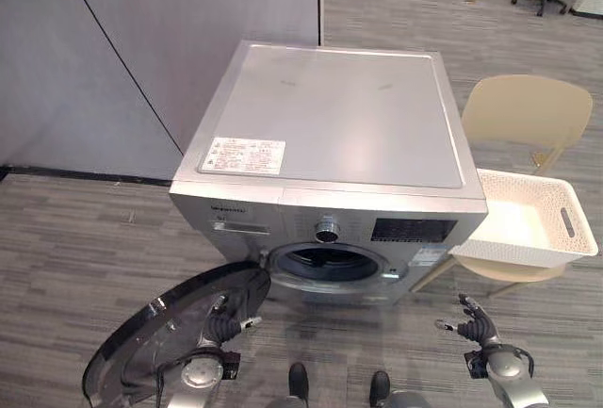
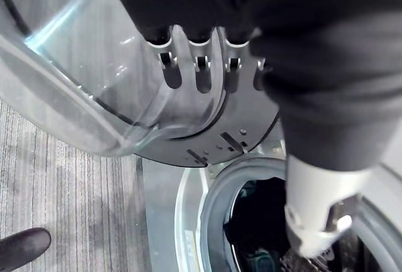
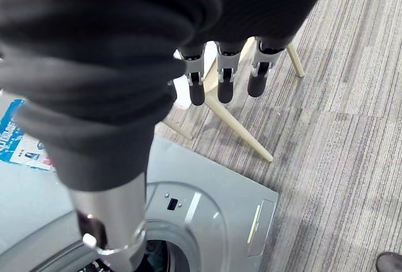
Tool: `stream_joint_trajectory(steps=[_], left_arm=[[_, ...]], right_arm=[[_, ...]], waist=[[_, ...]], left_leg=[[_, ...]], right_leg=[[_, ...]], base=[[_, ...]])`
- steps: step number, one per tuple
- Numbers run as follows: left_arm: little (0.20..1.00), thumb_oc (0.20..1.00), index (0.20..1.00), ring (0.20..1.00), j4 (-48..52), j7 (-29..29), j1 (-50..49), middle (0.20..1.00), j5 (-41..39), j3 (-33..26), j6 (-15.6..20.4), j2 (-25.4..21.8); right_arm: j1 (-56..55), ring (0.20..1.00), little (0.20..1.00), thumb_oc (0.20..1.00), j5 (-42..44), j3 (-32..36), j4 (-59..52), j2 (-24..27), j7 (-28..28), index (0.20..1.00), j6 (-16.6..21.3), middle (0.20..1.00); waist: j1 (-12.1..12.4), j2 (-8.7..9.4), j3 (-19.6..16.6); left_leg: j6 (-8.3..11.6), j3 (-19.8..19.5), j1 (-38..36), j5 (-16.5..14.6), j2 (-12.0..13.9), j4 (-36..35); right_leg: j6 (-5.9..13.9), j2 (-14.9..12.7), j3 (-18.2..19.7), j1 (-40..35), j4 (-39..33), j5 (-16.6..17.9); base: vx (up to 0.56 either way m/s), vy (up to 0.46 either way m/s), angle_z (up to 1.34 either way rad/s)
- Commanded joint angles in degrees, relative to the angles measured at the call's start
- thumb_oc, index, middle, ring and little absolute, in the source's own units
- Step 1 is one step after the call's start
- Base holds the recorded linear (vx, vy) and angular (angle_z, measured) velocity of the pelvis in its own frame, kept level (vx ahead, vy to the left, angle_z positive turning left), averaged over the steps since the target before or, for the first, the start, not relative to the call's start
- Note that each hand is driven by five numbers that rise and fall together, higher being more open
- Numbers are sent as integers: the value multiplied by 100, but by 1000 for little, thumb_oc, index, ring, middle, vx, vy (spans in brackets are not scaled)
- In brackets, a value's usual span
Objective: Grab the laundry basket,head to the washer,open it,put in the laundry and shut it.
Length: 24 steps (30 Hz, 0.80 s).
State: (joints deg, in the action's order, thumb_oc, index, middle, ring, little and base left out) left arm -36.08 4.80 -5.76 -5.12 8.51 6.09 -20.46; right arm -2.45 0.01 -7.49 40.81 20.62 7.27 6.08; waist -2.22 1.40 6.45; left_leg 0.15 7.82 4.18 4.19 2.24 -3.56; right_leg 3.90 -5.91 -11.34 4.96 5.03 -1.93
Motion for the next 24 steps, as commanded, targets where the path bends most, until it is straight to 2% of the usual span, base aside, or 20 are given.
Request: stream_joint_trajectory(steps=[1,2,3,6,7,9,11,12,13,14,15,16,17,18,19,21,24], left_arm=[[1000,1000,1000,1000,110,152,352,1000,344,-171,122,-255],[1000,1000,1000,1000,110,152,355,1000,344,-171,121,-256],[1000,1000,1000,1000,181,173,419,1000,301,-194,93,-288],[1000,1000,1000,1000,175,181,376,1000,227,-225,102,-256],[1000,1000,1000,1000,181,198,329,1000,200,-260,111,-239],[1000,1000,1000,1000,324,194,193,1000,239,-304,133,-255],[1000,1000,1000,1000,415,181,122,1000,186,-330,147,-204],[1000,1000,1000,1000,418,180,120,1000,186,-331,146,-203],[1000,1000,1000,1000,512,165,90,1000,144,-343,166,-181],[1000,1000,1000,1000,623,133,112,1000,181,-330,196,-163],[1000,1000,1000,1000,685,111,122,1000,239,-330,213,-170],[1000,1000,1000,1000,686,111,122,1000,239,-330,213,-169],[1000,1000,1000,1000,757,88,110,1000,262,-334,217,-185],[1000,1000,1000,1000,810,83,145,1000,308,-319,229,-211],[1000,1000,1000,1000,812,83,144,1000,309,-319,229,-211],[1000,1000,1000,1000,873,103,187,1000,478,-277,247,-276],[1000,1000,1000,1000,955,138,303,1000,575,-176,244,-304]], right_arm=[[411,1000,1000,1000,-95,-29,-133,-28,82,1000,43,1000],[414,1000,1000,1000,-95,-28,-131,-29,82,1000,43,1000],[425,1000,1000,1000,-96,-95,-2,-55,74,1000,15,1000],[409,1000,1000,1000,-153,-165,183,-88,47,1000,10,1000],[411,1000,1000,1000,-161,-153,190,-92,67,1000,10,1000],[358,1000,1000,1000,-121,-134,196,-108,87,1000,27,1000],[367,1000,1000,1000,-98,-161,228,-54,106,1000,28,1000],[368,1000,1000,1000,-97,-162,231,-53,106,1000,29,1000],[352,1000,1000,1000,-112,-142,212,6,129,1000,30,1000],[379,1000,1000,1000,-95,-92,158,99,147,1000,51,1000],[377,1000,1000,1000,-98,-46,155,134,137,1000,55,1000],[377,1000,1000,1000,-98,-46,155,134,137,1000,55,1000],[361,1000,1000,1000,-110,-19,157,162,132,1000,60,1000],[362,1000,1000,1000,-140,-21,195,201,99,1000,65,1000],[361,1000,1000,1000,-140,-22,195,202,99,1000,66,1000],[286,1000,1000,1000,-193,8,275,219,35,1000,103,1000],[232,1000,1000,1000,-156,49,363,190,18,1000,110,1000]], waist=[[-36,106,430],[-30,111,421],[18,43,478],[191,-3,440],[287,-11,388],[444,125,319],[522,87,337],[519,83,335],[568,59,385],[598,65,505],[561,84,501],[560,83,496],[530,118,494],[487,173,452],[482,169,458],[374,114,333],[312,85,253]], left_leg=[[-16,30,208,-326,-9,168],[-16,36,224,-330,-11,176],[-51,37,431,-185,61,242],[-57,3,464,2,66,81],[-25,4,547,86,67,44],[70,-70,774,324,-24,36],[225,-108,980,567,1,10],[227,-111,980,571,3,5],[312,-138,1116,647,1,68],[346,-326,1283,474,-115,387],[294,-384,1307,306,-139,621],[294,-386,1314,305,-138,623],[249,-412,1252,117,-136,827],[213,-476,1073,-208,-143,1027],[214,-484,1072,-220,-142,1040],[218,-499,610,-419,-2,909],[204,-501,481,-430,-5,784]], right_leg=[[560,-116,485,565,221,457],[559,-119,494,596,256,439],[466,105,618,682,887,51],[365,307,536,421,1449,-361],[311,408,509,295,1294,-490],[127,529,512,-150,389,-652],[11,683,554,-175,6,-579],[9,687,551,-182,-11,-569],[-2,690,513,-221,-176,-487],[15,612,419,-175,-258,-408],[43,537,319,-114,-308,-316],[43,538,317,-109,-309,-315],[64,437,240,-74,-339,-226],[79,304,161,-50,-380,-126],[80,307,154,-61,-383,-128],[78,279,63,-84,-388,-161],[66,263,2,-174,-368,-200]], base=[[-212,50,-36],[-400,88,-30],[-255,39,-4],[-215,-28,-2],[-154,-135,2],[-150,-190,16],[-145,-122,13],[-153,-74,34],[-273,-41,47],[-368,-37,39],[-284,-7,22],[-162,18,40],[-115,39,56],[-114,39,45],[-53,51,19],[27,101,46],[67,112,28]])
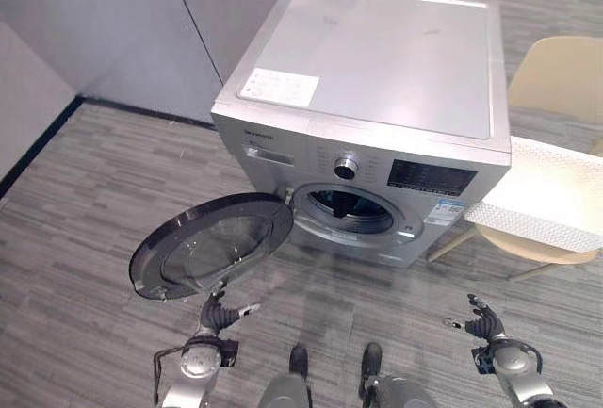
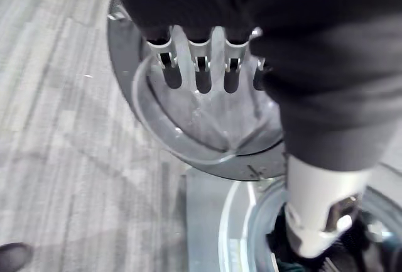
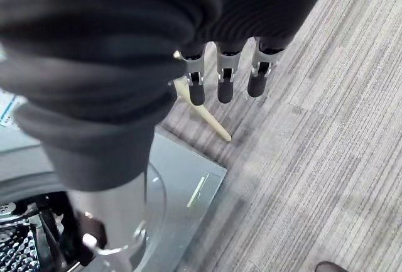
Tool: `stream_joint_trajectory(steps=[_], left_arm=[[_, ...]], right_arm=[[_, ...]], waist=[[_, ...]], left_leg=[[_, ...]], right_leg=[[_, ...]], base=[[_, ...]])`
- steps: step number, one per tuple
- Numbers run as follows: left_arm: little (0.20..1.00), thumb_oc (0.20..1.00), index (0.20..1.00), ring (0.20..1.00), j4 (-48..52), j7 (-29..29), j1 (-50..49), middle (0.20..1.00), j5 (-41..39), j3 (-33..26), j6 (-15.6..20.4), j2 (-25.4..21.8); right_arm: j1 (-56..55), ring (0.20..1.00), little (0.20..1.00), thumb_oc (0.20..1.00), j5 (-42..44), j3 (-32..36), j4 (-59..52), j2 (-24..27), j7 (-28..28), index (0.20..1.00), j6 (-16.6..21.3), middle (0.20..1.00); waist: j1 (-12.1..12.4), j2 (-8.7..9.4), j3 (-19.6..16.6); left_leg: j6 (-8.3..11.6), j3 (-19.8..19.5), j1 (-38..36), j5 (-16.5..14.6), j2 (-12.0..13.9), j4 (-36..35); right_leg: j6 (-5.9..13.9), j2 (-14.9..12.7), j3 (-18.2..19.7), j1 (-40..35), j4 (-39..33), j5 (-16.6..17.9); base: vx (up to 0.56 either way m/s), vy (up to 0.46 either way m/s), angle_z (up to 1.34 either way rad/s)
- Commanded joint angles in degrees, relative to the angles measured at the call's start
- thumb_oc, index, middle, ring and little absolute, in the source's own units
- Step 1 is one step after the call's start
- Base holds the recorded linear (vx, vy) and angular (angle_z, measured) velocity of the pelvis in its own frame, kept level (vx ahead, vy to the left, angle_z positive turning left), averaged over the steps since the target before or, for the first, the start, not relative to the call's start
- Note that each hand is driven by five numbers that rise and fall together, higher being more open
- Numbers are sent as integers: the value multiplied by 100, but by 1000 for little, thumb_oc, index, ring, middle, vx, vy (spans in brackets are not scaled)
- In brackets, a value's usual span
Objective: Grab the laundry basket,head to the washer,open it,put in the laundry and shut it.
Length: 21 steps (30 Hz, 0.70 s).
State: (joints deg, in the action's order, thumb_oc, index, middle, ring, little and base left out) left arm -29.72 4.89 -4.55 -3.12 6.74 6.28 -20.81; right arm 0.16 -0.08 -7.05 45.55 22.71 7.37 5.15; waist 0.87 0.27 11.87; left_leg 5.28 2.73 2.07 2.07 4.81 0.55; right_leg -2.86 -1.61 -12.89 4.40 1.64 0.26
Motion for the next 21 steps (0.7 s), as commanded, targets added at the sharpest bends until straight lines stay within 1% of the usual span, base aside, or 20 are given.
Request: stream_joint_trajectory(steps=[1,6,7,8,9,10,11,12,15,16,17,18,21], left_arm=[[1000,1000,1000,1000,351,131,203,1000,412,26,220,-275],[1000,1000,1000,1000,650,150,297,1000,668,101,245,-374],[1000,1000,1000,1000,921,226,449,1000,902,73,282,-587],[1000,1000,1000,1000,925,225,448,1000,902,71,279,-589],[1000,1000,1000,1000,985,267,549,1000,993,34,290,-701],[1000,1000,1000,1000,1042,409,783,1000,1137,-87,289,-944],[1000,1000,1000,1000,1042,410,786,1000,1138,-87,287,-947],[1000,1000,1000,1000,909,601,1052,1000,1273,-223,244,-1185],[1000,1000,1000,1000,245,915,1694,1000,1384,-264,91,-1544],[1000,1000,1000,1000,226,921,1713,1000,1382,-253,99,-1546],[1000,1000,1000,1000,-26,998,1916,1000,1367,-227,55,-1646],[1000,1000,1000,1000,-483,1101,2247,1000,1310,-239,-36,-1868],[1000,1000,1000,1000,-1091,1144,2674,1000,1132,-221,-135,-2186]], right_arm=[[-45,1000,1000,1000,-148,17,-81,-38,9,1000,201,1000],[-46,1000,1000,1000,-200,25,-41,-101,5,1000,171,1000],[-31,1000,1000,1000,-240,13,-73,-110,-27,1000,163,1000],[-30,1000,1000,1000,-240,13,-74,-112,-28,1000,162,1000],[-36,1000,1000,1000,-262,14,-113,-104,-44,1000,155,1000],[-85,1000,1000,1000,-285,8,-216,-72,-81,1000,172,1000],[-85,1000,1000,1000,-285,9,-219,-75,-81,1000,170,1000],[-137,1000,1000,1000,-300,-19,-312,-46,-132,1000,176,1000],[-143,1000,1000,1000,-347,-119,-329,22,-205,1000,141,1000],[-138,1000,1000,1000,-347,-115,-329,19,-205,1000,140,1000],[-132,1000,1000,1000,-368,-159,-321,35,-217,1000,130,1000],[-100,1000,1000,1000,-390,-219,-310,75,-241,1000,105,1000],[-33,1000,1000,1000,-401,-329,-362,140,-249,1000,65,1000]], waist=[[-15,194,-311],[-85,194,-419],[-106,185,-481],[-99,188,-474],[-119,194,-497],[-159,188,-542],[-155,192,-537],[-205,190,-570],[-286,200,-570],[-279,203,-566],[-302,207,-568],[-347,223,-548],[-405,256,-447]], left_leg=[[-308,17,641,-228,-264,311],[-373,-4,411,-285,-364,107],[-428,63,253,-343,-429,15],[-429,70,240,-341,-430,7],[-443,102,190,-357,-446,-31],[-465,148,117,-387,-465,-80],[-465,152,112,-387,-466,-82],[-482,209,58,-415,-486,-113],[-497,298,52,-418,-499,-140],[-498,301,53,-418,-499,-140],[-503,317,66,-415,-495,-146],[-512,363,116,-420,-493,-140],[-532,441,300,-407,-474,-69]], right_leg=[[748,-182,135,-144,-19,-428],[818,-277,198,-247,43,-410],[887,-334,295,-290,110,-396],[889,-335,303,-295,113,-398],[920,-355,331,-299,126,-380],[954,-384,382,-304,138,-359],[955,-385,387,-305,140,-361],[993,-407,436,-298,145,-330],[1042,-430,511,-244,139,-268],[1043,-430,514,-241,140,-267],[1053,-439,532,-214,131,-241],[1086,-450,578,-128,128,-192],[1132,-459,665,94,140,-73]], base=[[55,59,22],[94,144,10],[132,203,-9],[123,200,-9],[87,127,-19],[87,126,-25],[104,144,-31],[65,98,-24],[44,90,-14],[18,46,-17],[19,60,-21],[0,82,-19],[-43,58,-20]])
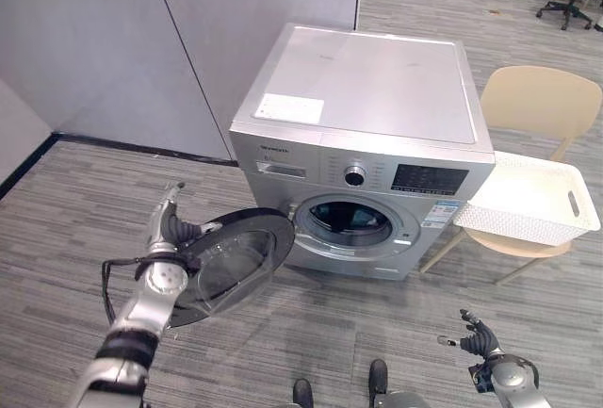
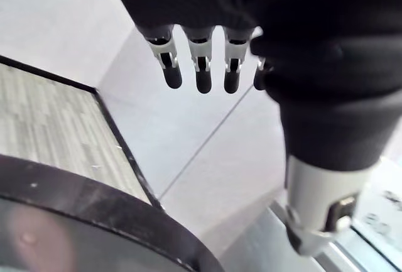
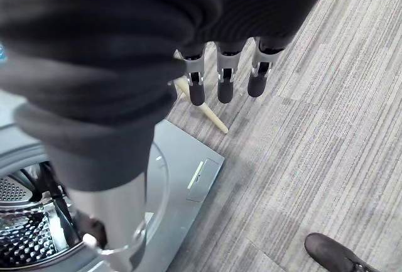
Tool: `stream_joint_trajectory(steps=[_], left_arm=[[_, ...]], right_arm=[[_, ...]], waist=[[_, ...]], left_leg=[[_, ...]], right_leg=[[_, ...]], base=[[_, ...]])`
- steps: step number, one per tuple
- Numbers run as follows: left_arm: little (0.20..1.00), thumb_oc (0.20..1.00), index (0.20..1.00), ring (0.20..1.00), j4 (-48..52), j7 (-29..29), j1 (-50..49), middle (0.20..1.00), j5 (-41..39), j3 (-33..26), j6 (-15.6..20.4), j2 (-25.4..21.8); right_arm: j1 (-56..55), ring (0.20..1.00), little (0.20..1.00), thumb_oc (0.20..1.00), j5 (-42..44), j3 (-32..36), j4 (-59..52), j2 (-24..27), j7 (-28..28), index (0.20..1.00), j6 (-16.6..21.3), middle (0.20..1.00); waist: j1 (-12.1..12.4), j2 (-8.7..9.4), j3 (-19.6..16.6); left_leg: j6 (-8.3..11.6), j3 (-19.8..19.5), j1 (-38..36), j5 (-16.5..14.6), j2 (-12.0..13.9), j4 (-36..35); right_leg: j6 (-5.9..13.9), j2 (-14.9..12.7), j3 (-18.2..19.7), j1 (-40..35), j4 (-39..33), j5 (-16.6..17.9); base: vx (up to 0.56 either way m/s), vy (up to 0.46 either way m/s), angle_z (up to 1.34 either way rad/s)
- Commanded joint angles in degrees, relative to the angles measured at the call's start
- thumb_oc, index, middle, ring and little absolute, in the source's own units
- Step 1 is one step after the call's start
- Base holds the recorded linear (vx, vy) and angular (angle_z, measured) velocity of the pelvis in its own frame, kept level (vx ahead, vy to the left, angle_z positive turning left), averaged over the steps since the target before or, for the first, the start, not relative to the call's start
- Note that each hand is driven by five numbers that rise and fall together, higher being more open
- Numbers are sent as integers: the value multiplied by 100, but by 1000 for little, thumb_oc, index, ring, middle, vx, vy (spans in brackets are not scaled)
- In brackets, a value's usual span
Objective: Grab the laundry basket,head to the washer,open it,put in the laundry and shut it.
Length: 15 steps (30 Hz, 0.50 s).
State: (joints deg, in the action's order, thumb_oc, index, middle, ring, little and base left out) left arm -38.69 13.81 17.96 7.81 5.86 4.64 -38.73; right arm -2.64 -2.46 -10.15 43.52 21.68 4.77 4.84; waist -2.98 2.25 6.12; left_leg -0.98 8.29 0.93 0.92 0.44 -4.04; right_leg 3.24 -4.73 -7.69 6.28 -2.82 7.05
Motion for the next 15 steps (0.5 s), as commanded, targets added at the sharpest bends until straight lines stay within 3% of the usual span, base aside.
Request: stream_joint_trajectory(steps=[1,7,15], left_arm=[[1000,1000,1000,1000,-356,215,528,1000,64,-87,5,-528],[1000,1000,1000,1000,-1365,-14,814,1000,-373,-68,7,-711],[1000,1000,1000,1000,-1238,-415,35,1000,-552,-79,29,-39]], right_arm=[[272,1000,1000,1000,-165,-54,-164,271,-8,1000,87,1000],[402,1000,1000,1000,-143,-226,-191,356,-46,1000,59,1000],[524,1000,1000,1000,-182,-206,-4,329,-34,1000,-5,1000]], waist=[[-32,70,165],[-73,191,386],[28,247,499]], left_leg=[[88,-97,487,-287,-28,422],[58,10,910,-267,43,605],[26,15,1040,-338,47,785]], right_leg=[[532,-149,172,-15,591,-713],[575,-122,299,388,618,-520],[545,-128,308,458,624,-497]], base=[[-53,39,-26],[-58,34,-17],[-14,7,-10]])
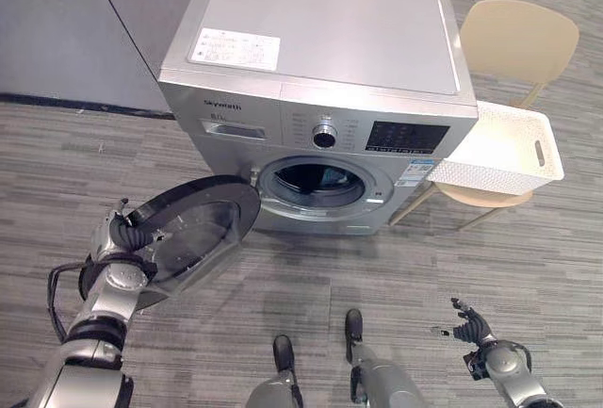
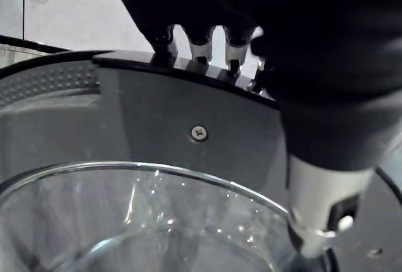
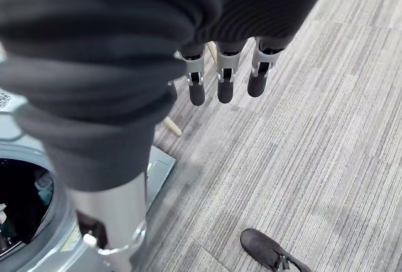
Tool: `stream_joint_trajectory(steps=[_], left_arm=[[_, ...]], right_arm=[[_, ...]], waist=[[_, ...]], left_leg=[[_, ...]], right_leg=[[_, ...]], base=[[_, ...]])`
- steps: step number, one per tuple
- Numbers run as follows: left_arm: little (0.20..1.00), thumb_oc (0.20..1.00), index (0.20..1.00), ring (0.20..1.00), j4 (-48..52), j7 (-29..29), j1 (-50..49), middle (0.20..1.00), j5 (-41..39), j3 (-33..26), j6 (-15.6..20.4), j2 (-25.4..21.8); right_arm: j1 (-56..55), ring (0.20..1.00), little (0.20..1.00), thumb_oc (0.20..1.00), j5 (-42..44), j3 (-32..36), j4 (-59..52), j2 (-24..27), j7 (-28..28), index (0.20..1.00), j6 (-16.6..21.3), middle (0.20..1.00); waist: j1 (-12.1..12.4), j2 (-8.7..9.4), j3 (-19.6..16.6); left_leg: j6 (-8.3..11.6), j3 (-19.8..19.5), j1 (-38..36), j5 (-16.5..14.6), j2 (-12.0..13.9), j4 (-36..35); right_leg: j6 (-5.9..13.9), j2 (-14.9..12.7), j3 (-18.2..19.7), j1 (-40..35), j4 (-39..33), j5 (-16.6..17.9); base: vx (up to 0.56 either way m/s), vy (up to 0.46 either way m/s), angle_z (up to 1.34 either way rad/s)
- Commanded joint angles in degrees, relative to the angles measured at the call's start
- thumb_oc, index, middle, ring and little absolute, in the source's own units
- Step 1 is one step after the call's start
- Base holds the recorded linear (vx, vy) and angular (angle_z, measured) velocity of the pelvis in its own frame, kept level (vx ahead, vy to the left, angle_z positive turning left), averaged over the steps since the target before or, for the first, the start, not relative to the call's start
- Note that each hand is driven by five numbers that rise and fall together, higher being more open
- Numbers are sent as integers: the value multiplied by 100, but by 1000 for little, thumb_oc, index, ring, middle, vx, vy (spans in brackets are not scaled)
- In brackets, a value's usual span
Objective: Grab the laundry basket,head to the washer,open it,put in the laundry and shut it.
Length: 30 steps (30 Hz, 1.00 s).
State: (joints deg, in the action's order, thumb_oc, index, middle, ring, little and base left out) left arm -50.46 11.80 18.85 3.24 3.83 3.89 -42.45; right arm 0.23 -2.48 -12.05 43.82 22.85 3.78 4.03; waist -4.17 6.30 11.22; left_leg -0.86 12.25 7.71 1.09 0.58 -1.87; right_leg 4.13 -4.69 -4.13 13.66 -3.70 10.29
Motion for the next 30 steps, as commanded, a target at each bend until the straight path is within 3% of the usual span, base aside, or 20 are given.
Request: stream_joint_trajectory(steps=[1,4,5,8,14,18,24,28,30], left_arm=[[1000,1000,1000,1000,168,-262,-235,1000,-28,155,103,476],[1000,1000,1000,1000,848,-273,-659,1000,-200,138,118,1109],[1000,1000,1000,1000,856,-272,-667,1000,-199,136,114,1113],[1000,1000,1000,1000,1934,-563,-1247,1000,-637,272,174,1800],[1000,1000,1000,1000,3015,-1221,-1562,1000,-1403,966,136,2214],[1000,1000,1000,1000,3303,-1260,-1147,1000,-1762,1385,111,2364],[1000,1000,1000,1000,2625,-784,-15,1000,-1580,1553,119,2434],[1000,1000,1000,1000,1523,-308,934,1000,-903,1475,47,2041],[1000,1000,1000,1000,620,-51,1640,1000,-416,1573,-42,1523]], right_arm=[[245,1000,1000,1000,-184,17,-32,225,54,1000,74,1000],[230,1000,1000,1000,-244,89,-127,186,76,1000,68,1000],[226,1000,1000,1000,-245,88,-129,190,76,1000,68,1000],[155,1000,1000,1000,-295,210,-291,83,86,1000,32,1000],[58,1000,1000,1000,-363,152,-465,-6,35,1000,-20,1000],[-12,1000,1000,1000,-365,60,-541,-20,54,1000,-36,1000],[-37,1000,1000,1000,-447,-86,-654,96,97,1000,-54,1000],[13,1000,1000,1000,-460,-201,-732,223,103,1000,-29,1000],[-28,1000,1000,1000,-226,-224,-776,285,102,1000,36,1000]], waist=[[171,-169,-11],[227,-213,-30],[224,-217,-31],[281,-283,-47],[258,-363,-66],[131,-382,-67],[-127,-369,-95],[-311,-331,-167],[-431,-323,-163]], left_leg=[[8,-384,337,-361,21,556],[4,-418,253,-350,-3,484],[5,-421,248,-349,-3,479],[3,-494,113,-303,-51,332],[10,-515,-86,-267,-68,184],[21,-452,-163,-246,-42,104],[33,-170,-188,-216,13,-22],[62,86,-84,-144,85,-96],[88,141,-6,-90,120,-148]], right_leg=[[447,-134,-56,-300,704,-835],[414,-137,-104,-371,672,-890],[414,-137,-107,-376,671,-890],[380,-133,-177,-478,630,-952],[365,-116,-185,-633,559,-996],[363,-82,-112,-638,507,-980],[387,2,151,-476,404,-862],[405,93,394,-210,342,-719],[418,130,467,-66,333,-664]], base=[[0,0,0],[5,-4,2],[25,-22,5],[33,-42,12],[22,-57,13],[13,-62,-1],[21,-4,-26],[20,-9,-59],[2,-17,-75]])
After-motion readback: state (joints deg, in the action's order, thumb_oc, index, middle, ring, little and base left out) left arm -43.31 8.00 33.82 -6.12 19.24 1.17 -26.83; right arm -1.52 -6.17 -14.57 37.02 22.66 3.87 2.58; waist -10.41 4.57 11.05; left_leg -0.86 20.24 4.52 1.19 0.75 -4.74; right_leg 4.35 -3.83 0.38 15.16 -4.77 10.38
